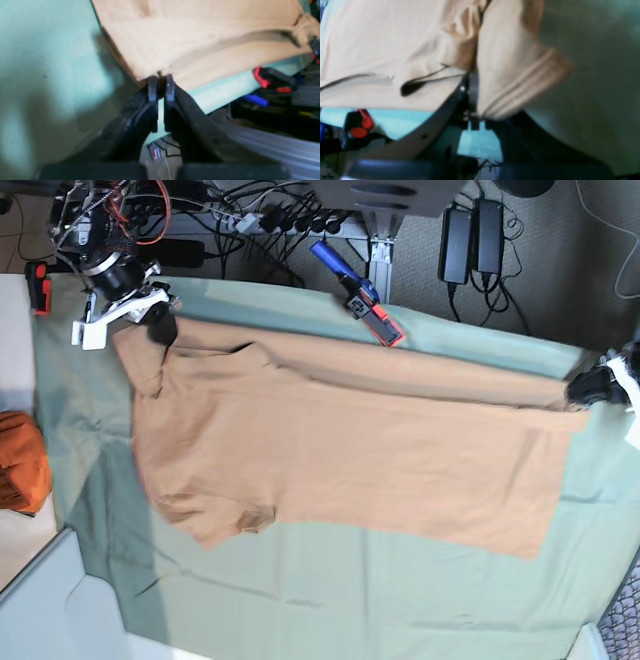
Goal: Fold the T-shirt properly
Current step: 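Drag the folded shirt toward the robot with both grippers, then release, then grasp the hem corner of the folded shirt with the left gripper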
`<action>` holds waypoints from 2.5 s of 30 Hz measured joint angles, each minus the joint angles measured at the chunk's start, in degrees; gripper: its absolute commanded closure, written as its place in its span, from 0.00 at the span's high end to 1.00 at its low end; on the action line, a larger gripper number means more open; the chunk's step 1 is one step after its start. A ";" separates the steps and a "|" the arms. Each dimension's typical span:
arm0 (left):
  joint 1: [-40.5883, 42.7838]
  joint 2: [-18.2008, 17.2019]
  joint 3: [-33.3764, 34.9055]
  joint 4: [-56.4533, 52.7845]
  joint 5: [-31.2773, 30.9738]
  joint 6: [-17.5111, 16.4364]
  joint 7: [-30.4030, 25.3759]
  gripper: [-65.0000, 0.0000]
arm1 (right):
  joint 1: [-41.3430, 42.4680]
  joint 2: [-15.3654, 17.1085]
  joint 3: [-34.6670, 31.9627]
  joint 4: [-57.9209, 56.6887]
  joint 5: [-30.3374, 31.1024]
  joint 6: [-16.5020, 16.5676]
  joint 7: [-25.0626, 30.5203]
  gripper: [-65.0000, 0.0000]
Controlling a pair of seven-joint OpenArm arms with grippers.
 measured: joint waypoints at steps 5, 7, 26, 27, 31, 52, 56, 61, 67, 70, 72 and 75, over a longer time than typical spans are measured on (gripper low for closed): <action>2.05 -1.36 -1.55 0.04 -1.97 0.00 0.96 0.00 | -1.90 2.25 2.12 0.52 0.37 0.00 -0.20 0.00; 2.86 -1.25 -1.49 0.04 -3.13 0.00 1.22 0.00 | -2.49 2.58 2.73 0.52 0.35 0.00 -0.20 0.00; 4.52 -1.25 -5.57 0.09 -3.17 0.02 1.60 0.46 | -2.67 2.80 2.99 0.46 -5.68 0.00 1.14 0.66; 4.52 -1.25 -6.93 0.09 -3.23 0.00 1.62 0.46 | -2.67 2.80 2.99 0.46 -5.70 0.00 1.11 0.66; 4.55 -2.08 -11.15 0.68 -4.11 0.00 1.64 0.46 | -2.64 2.80 5.62 0.46 -6.56 0.00 0.76 0.66; -20.31 -3.96 12.04 -1.86 21.22 1.55 -18.10 0.46 | -2.49 3.56 18.58 0.46 -6.67 0.00 1.31 0.66; -29.77 -0.81 16.13 -15.34 21.29 1.75 -17.99 0.46 | -2.49 3.61 18.58 0.46 -6.54 0.00 1.31 0.66; -38.21 4.39 18.86 -30.05 21.20 1.81 -19.50 0.46 | -2.51 3.63 18.58 0.46 -6.32 -0.02 1.33 0.66; -41.90 7.39 19.17 -41.64 24.52 1.75 -23.54 0.46 | -2.51 3.58 18.58 0.46 -6.27 -0.02 1.33 0.66; -42.14 7.48 19.08 -42.27 24.79 1.77 -24.11 0.46 | -2.51 3.58 18.58 0.46 -6.29 -0.02 1.33 0.66; -42.29 7.48 19.08 -42.27 24.74 1.75 -23.47 0.46 | -2.51 3.58 18.58 0.46 -5.84 -0.02 1.33 0.66; -42.29 7.48 19.08 -42.27 24.76 1.75 -23.34 0.46 | -2.49 3.58 18.58 0.46 -5.64 -0.02 1.33 0.66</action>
